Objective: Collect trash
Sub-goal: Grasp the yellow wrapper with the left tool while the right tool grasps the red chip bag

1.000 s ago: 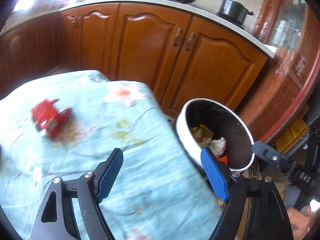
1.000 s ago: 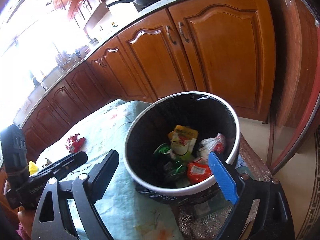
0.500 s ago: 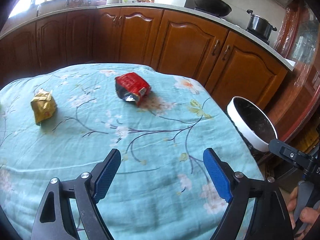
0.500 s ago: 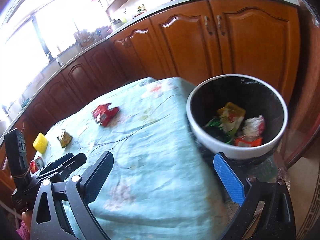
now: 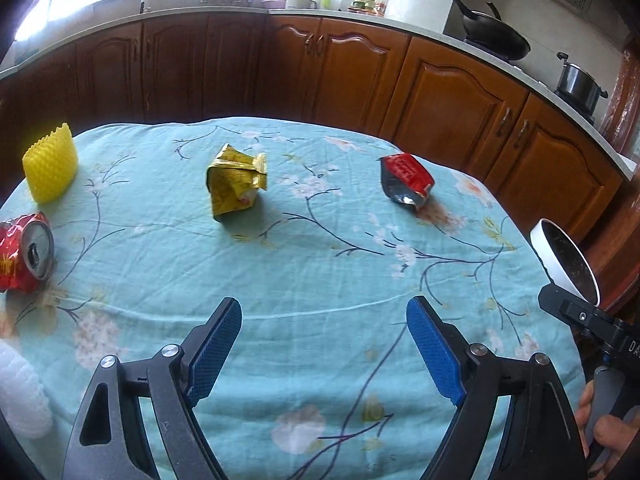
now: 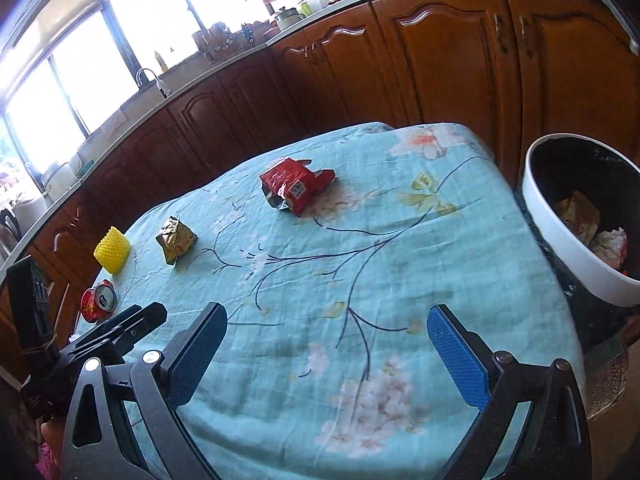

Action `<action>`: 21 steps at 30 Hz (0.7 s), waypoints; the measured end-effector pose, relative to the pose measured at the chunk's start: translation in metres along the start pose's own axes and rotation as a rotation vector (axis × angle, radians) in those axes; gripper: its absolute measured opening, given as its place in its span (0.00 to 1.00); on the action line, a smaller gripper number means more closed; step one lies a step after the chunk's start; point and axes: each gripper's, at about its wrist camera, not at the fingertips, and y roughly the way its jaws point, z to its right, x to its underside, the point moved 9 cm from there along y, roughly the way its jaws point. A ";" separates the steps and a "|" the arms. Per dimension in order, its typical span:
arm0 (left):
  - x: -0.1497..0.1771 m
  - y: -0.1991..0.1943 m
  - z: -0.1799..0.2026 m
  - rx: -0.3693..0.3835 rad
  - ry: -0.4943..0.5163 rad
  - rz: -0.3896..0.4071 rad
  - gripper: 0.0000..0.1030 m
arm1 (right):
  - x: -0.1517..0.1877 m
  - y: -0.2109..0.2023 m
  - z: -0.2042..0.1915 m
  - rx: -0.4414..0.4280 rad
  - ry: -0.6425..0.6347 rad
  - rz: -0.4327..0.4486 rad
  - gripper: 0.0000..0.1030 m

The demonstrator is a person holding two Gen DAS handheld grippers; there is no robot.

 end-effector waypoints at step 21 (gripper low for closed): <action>-0.061 0.062 -0.059 -0.110 -0.039 -0.001 0.82 | -0.052 0.093 -0.034 -0.078 0.018 -0.050 0.98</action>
